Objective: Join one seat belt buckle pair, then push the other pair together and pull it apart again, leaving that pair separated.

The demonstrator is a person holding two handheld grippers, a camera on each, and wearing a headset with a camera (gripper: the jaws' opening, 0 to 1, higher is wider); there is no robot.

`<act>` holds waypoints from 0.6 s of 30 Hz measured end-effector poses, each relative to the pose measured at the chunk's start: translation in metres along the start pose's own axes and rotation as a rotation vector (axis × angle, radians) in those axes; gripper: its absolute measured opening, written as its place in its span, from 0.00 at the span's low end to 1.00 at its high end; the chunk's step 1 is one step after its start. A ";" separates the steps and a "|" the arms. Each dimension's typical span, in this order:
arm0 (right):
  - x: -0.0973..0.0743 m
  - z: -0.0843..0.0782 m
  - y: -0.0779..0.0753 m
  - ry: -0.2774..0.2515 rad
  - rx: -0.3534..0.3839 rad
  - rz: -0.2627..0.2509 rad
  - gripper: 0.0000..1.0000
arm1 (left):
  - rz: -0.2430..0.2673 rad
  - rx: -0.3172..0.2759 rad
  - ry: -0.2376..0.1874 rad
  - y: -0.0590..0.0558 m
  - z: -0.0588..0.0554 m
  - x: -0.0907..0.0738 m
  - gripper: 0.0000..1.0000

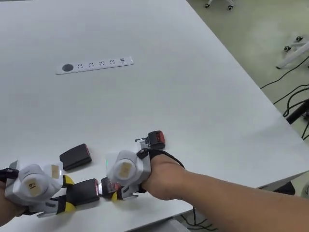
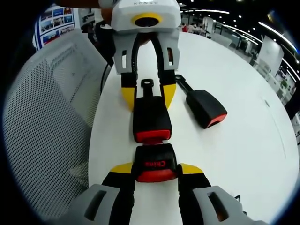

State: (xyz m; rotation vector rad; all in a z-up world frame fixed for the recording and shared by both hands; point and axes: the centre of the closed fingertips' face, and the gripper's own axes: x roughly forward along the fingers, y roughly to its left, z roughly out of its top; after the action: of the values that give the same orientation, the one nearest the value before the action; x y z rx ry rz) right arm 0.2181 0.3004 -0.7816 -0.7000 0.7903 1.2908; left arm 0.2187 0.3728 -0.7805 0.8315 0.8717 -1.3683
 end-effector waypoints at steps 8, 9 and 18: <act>0.001 -0.001 0.001 0.024 -0.022 0.016 0.32 | -0.004 -0.009 0.002 0.001 -0.002 0.001 0.31; 0.001 -0.001 0.000 0.029 -0.026 0.020 0.32 | -0.005 -0.007 0.002 0.001 -0.002 0.001 0.31; 0.001 -0.003 -0.002 0.013 -0.036 0.025 0.33 | -0.001 -0.011 -0.007 0.001 -0.002 0.002 0.31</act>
State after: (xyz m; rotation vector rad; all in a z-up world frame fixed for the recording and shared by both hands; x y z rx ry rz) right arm 0.2195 0.2982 -0.7836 -0.7301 0.7899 1.3277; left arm 0.2197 0.3741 -0.7829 0.8180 0.8738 -1.3657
